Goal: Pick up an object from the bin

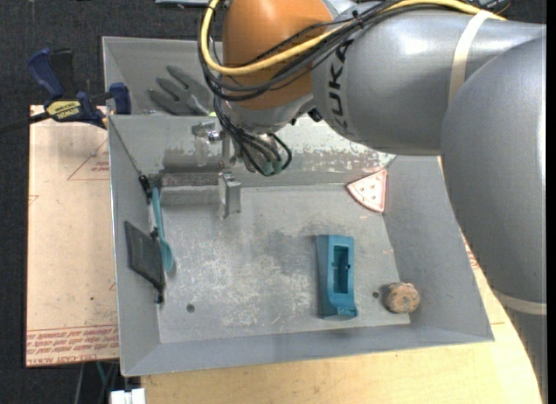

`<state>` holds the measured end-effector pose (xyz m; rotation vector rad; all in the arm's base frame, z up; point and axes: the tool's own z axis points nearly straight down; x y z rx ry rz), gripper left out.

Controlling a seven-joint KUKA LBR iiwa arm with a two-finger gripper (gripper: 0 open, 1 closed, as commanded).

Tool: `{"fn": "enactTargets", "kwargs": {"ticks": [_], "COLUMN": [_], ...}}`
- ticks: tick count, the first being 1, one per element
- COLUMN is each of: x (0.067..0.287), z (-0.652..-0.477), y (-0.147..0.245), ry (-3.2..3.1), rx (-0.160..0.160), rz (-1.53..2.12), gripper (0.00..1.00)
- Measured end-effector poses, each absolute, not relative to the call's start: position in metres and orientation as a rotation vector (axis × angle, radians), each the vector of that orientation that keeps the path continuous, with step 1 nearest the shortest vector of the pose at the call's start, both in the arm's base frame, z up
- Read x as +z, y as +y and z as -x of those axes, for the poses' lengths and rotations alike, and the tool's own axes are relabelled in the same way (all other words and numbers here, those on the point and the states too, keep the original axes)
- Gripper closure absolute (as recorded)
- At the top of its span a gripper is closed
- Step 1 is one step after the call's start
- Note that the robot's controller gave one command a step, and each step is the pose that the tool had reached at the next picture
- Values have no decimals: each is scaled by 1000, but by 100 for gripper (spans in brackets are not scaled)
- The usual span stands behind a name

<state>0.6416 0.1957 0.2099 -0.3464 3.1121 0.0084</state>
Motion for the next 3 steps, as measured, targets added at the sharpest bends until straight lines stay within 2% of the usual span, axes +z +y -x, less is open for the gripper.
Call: {"fn": "enactTargets", "kwargs": {"ticks": [1, 2, 3], "x": [173, 136, 148], "z": [-655, -654, -636], "y": [148, 158, 132], "ry": [3071, 3120, 3125], "rx": [4, 7, 11], "rz": [644, 299, 383], "gripper": [0, 0, 0]}}
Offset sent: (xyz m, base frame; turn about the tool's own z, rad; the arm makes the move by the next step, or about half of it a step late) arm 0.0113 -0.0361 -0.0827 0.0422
